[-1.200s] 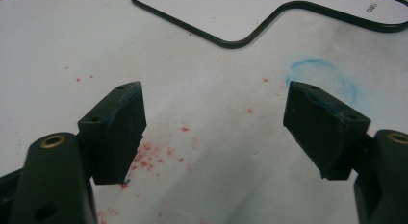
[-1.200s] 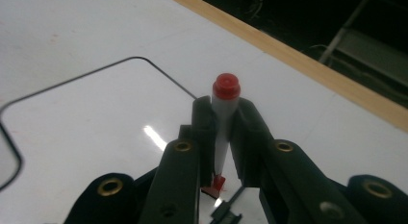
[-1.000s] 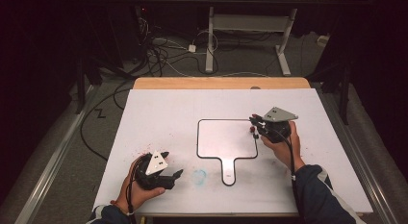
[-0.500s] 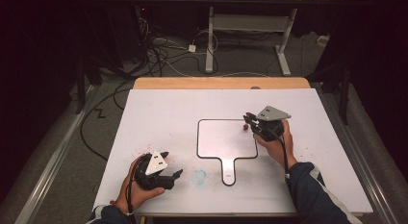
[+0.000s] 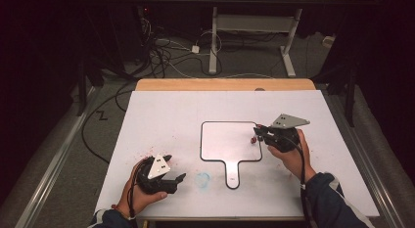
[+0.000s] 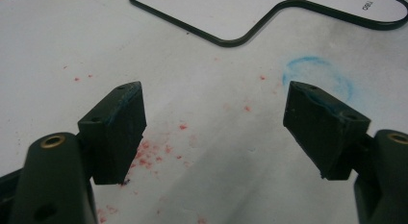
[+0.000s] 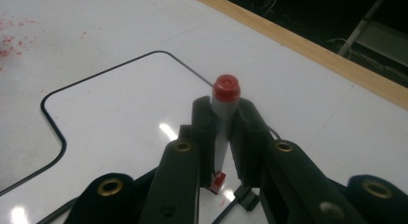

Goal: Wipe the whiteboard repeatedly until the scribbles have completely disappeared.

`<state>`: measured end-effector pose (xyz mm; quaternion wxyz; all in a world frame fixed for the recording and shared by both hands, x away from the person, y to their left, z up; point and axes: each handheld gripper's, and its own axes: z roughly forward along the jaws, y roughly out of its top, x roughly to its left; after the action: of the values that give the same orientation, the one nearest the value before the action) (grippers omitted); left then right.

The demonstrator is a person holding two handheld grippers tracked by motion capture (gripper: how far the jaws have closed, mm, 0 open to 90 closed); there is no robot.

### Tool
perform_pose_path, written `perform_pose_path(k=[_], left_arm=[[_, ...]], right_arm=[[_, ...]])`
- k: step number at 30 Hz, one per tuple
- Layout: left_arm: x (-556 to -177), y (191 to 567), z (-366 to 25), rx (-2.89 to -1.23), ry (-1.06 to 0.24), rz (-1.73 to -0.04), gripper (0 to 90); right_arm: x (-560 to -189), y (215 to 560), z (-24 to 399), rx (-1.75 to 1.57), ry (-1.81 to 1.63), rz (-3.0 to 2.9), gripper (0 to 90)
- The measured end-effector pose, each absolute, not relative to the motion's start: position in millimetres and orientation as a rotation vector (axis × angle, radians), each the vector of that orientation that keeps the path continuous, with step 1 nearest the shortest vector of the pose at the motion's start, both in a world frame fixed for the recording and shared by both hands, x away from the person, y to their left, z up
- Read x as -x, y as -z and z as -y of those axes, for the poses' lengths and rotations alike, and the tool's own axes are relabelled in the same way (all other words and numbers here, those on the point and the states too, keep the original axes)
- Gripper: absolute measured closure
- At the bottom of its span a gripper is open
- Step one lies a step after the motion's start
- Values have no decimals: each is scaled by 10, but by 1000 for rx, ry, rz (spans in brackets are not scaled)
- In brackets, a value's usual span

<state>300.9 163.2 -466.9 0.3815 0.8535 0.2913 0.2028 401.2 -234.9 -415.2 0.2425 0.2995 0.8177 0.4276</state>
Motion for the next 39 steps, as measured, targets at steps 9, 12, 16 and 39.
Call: perform_pose_path(k=[9, 12, 16, 39], left_arm=[[-3017, 4667, -1622, -2180, -519, -738, 221], [-3019, 4669, -1623, -2180, -517, -739, 221], [-3015, 4668, -1632, -2178, -517, -740, 221], [-3020, 4666, -1614, -2180, -512, -733, 221]], right_arm=[[-3887, 4158, 2410, -767, -1124, -2219, 816], [-3913, 4184, 2373, -759, -1144, -2205, 817], [-3893, 4176, 2340, -767, -1198, -2248, 816], [-3633, 4129, 2311, -714, -1143, -2302, 817]])
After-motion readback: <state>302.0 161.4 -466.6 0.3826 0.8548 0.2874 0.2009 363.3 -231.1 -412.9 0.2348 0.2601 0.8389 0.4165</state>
